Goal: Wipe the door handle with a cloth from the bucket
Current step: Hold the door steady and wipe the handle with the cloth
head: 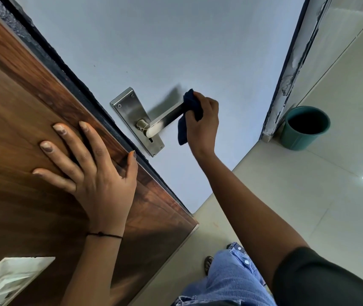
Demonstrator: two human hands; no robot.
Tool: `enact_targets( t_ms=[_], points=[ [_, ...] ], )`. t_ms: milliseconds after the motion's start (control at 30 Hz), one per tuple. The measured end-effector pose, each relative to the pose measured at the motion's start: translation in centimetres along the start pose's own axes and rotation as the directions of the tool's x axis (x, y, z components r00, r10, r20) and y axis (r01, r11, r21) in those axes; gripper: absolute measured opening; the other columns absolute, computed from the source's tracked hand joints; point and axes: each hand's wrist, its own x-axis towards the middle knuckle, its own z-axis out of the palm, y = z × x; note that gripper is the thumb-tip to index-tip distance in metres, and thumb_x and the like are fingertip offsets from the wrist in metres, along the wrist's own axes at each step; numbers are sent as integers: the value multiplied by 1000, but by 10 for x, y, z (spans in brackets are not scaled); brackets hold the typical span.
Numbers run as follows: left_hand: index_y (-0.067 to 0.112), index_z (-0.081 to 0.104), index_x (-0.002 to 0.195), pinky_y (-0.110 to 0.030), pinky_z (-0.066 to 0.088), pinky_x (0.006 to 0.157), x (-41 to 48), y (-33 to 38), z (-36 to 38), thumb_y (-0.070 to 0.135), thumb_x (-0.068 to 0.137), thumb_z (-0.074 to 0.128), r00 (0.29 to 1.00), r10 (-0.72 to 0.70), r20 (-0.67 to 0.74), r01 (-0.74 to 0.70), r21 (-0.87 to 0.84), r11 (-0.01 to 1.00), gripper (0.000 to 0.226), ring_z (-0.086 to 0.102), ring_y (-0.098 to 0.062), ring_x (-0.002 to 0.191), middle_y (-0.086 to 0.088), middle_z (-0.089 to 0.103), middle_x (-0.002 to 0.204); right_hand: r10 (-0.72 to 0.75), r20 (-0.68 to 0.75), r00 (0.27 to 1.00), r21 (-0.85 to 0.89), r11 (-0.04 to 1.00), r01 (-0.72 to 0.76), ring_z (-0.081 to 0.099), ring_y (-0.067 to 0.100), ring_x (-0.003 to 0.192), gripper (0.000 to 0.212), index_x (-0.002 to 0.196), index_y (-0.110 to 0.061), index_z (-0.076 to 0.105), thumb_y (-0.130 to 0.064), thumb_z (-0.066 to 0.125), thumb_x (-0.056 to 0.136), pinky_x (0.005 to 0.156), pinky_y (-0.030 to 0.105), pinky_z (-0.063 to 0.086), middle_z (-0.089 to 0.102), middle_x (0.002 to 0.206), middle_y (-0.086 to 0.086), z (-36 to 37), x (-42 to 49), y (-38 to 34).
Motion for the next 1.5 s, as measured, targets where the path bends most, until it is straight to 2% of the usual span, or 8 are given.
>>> enact_targets(
  t_ms=[100, 267, 400, 533, 667, 933, 1267, 1500],
  points=[
    [3, 16, 149, -79, 19, 97, 0, -1, 0, 50, 95, 48, 1000, -7, 8, 7, -8, 1000, 79, 24, -62, 130, -35, 26, 149, 268, 52, 962, 209, 939, -273, 60, 13, 85, 42, 113, -16, 67, -1, 44, 81, 71, 30, 54, 64, 103, -1, -1, 12, 2],
    [3, 15, 149, -80, 20, 96, -1, -1, 2, 50, 94, 47, 1000, -11, 8, 11, 1, 1000, 79, 25, -63, 130, -34, 26, 149, 511, 309, 802, 461, 657, -596, 32, 16, 40, 18, 80, -7, 52, 4, 40, 85, 38, 18, 27, 40, 66, 5, -1, 7, 2],
    [6, 12, 149, -80, 22, 97, -1, 0, 4, 51, 95, 43, 999, -23, 26, 24, -11, 1000, 77, 24, -62, 131, -33, 25, 150, 479, 449, 754, 496, 568, -656, 45, 14, 46, 23, 76, -12, 53, 3, 39, 86, 39, 19, 32, 51, 70, 8, 11, -5, 3],
    [5, 12, 148, -80, 23, 96, -2, 0, 3, 51, 95, 43, 999, -35, 24, 35, 8, 999, 77, 25, -62, 130, -34, 26, 149, 435, 559, 706, 563, 426, -709, 61, 24, 84, 32, 94, -10, 63, 10, 39, 86, 76, 30, 54, 60, 108, 20, 36, -34, 4],
    [5, 12, 148, -81, 22, 95, 0, 1, 3, 51, 95, 43, 999, -37, 22, 36, 26, 999, 77, 27, -63, 129, -35, 28, 147, 481, 575, 662, 574, 340, -745, 58, 20, 68, 26, 86, -8, 58, 10, 38, 89, 44, 22, 50, 59, 89, 18, 45, -48, 0],
    [6, 11, 148, -81, 22, 96, 1, 0, 2, 53, 93, 44, 999, -35, 32, 34, 39, 999, 80, 26, -63, 130, -35, 27, 148, 491, 672, 554, 560, 153, -814, 60, 21, 76, 22, 85, -7, 55, 8, 39, 89, 65, 30, 52, 58, 90, 19, 53, -62, 1],
    [2, 16, 148, -77, 21, 97, 1, 1, 3, 54, 92, 47, 1000, -14, 11, 13, 103, 995, 83, 28, -61, 129, -34, 29, 147, 494, 494, 716, 615, 384, -689, 56, 20, 68, 27, 96, -8, 56, 13, 42, 85, 46, 21, 49, 58, 96, 17, 50, -40, 10],
    [2, 16, 148, -76, 21, 98, 1, 1, 1, 54, 93, 47, 1000, -4, 0, 4, 118, 993, 83, 28, -60, 129, -34, 29, 147, 602, 269, 752, 408, 636, -655, 61, 26, 82, 33, 102, -21, 54, 6, 50, 84, 68, 30, 54, 62, 100, 13, 60, -55, 23]
  ],
)
